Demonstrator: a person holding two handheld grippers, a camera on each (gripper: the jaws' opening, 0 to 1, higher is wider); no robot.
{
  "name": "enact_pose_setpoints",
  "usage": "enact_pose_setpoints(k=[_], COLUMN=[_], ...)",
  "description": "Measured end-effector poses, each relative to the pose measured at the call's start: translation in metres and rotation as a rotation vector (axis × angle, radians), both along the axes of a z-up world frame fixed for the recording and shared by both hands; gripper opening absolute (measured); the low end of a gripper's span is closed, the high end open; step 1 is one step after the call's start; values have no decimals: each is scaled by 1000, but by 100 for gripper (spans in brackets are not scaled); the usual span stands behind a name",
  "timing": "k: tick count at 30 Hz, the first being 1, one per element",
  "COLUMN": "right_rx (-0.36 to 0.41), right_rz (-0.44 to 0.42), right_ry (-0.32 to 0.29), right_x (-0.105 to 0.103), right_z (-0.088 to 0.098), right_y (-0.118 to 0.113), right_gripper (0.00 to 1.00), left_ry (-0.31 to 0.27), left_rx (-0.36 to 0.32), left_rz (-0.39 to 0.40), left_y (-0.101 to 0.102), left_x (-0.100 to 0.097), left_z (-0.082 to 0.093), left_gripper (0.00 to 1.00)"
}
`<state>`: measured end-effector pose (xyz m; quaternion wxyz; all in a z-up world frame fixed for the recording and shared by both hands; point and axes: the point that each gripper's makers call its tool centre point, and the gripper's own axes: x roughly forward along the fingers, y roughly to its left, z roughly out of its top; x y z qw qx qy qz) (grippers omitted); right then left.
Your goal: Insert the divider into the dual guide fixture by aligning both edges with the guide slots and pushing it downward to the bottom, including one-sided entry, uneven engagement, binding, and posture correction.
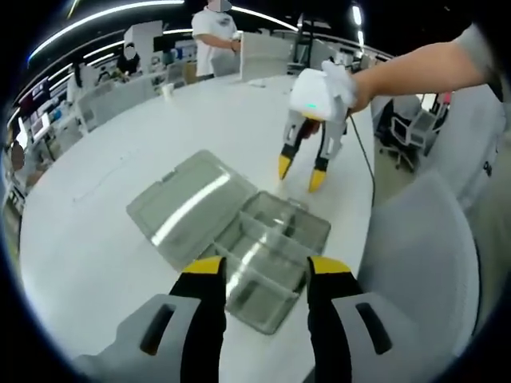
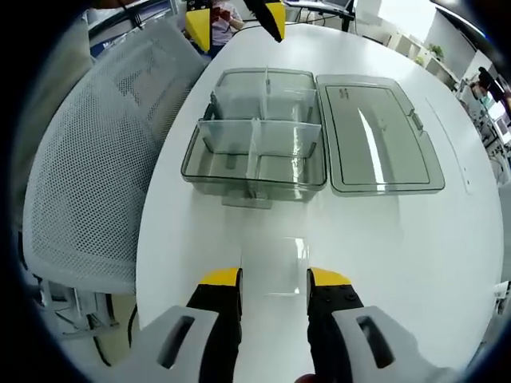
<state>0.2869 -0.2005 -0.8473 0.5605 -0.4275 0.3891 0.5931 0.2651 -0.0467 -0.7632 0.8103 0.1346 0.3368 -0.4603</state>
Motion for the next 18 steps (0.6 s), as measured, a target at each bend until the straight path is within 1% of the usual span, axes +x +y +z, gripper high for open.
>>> enact_pose_setpoints(k=[9, 14, 18], right_rx=[0, 1, -1], right_rz=[24, 25, 30], right_ry=[-19, -24, -32], right_x=[-5, -6, -7], right_z=[14, 22, 25], right_y=[4, 5, 5], right_gripper=[27, 27, 27], left_ry=[33, 64, 86], left_rx=[-74, -124, -148], left_rz=[2, 18, 21], left_y=[-28, -43, -54], left_x=[1, 3, 2], left_z=[3, 4, 3], left_gripper=[35, 33, 32])
